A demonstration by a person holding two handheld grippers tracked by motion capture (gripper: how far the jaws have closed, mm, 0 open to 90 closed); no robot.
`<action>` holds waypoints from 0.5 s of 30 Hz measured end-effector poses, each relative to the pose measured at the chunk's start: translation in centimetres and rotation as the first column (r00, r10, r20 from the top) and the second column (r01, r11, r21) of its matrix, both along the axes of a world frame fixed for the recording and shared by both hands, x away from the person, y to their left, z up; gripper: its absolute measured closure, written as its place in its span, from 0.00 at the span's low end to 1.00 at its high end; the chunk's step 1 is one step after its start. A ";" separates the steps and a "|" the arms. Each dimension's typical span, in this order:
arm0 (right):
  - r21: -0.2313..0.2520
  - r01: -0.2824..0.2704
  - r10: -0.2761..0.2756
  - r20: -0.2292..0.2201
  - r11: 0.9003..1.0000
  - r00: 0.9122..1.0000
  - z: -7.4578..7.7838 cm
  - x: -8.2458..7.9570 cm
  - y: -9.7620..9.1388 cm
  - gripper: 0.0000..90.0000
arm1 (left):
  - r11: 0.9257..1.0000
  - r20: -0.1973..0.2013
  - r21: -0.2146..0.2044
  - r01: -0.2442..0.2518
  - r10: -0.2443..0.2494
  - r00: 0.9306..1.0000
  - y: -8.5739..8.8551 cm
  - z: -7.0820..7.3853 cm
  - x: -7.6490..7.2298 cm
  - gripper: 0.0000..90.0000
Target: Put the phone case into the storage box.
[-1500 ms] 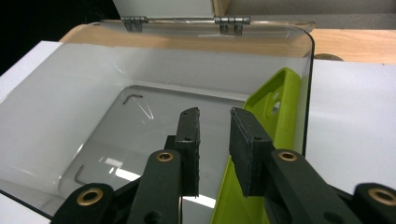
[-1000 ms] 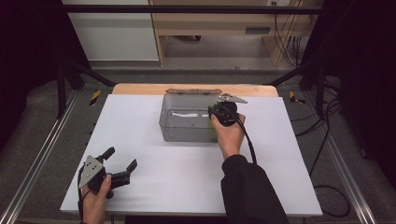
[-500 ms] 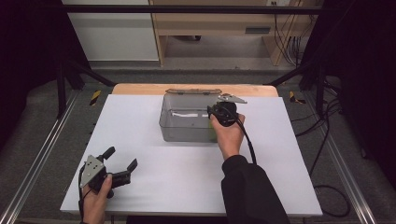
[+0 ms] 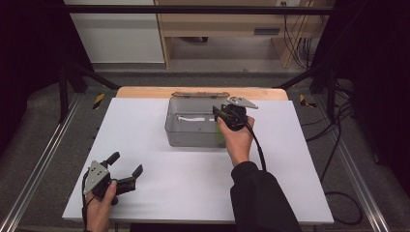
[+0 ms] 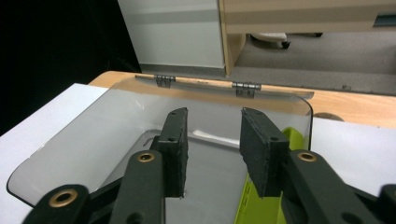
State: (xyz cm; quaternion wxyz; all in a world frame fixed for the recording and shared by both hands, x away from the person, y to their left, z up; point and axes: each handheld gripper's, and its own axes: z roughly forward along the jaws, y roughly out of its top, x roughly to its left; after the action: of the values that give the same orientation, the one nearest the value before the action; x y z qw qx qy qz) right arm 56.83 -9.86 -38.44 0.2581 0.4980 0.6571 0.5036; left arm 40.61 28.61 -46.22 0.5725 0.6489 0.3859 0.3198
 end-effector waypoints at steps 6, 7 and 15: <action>-0.008 0.013 -0.013 0.068 1.000 0.998 0.2 -0.1 0.1 0.47 | 1.000 -0.001 0.000 0.001 -0.001 1.000 -0.1 0.0 0.0 0.02; -0.009 0.013 -0.012 0.079 1.000 0.997 0.2 -0.1 0.0 0.43 | 1.000 0.000 -0.002 -0.001 0.001 1.000 -0.1 0.0 0.0 0.02; -0.023 -0.007 0.009 0.104 1.000 0.995 0.6 -0.5 -0.3 0.15 | 1.000 -0.002 -0.001 -0.006 0.006 1.000 0.1 0.0 0.0 0.02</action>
State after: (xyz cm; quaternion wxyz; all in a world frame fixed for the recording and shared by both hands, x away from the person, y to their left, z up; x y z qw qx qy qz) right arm 56.30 -10.17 -37.81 0.2958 0.4655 0.6503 0.5224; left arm 40.63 28.68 -46.24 0.5713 0.6478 0.3886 0.3208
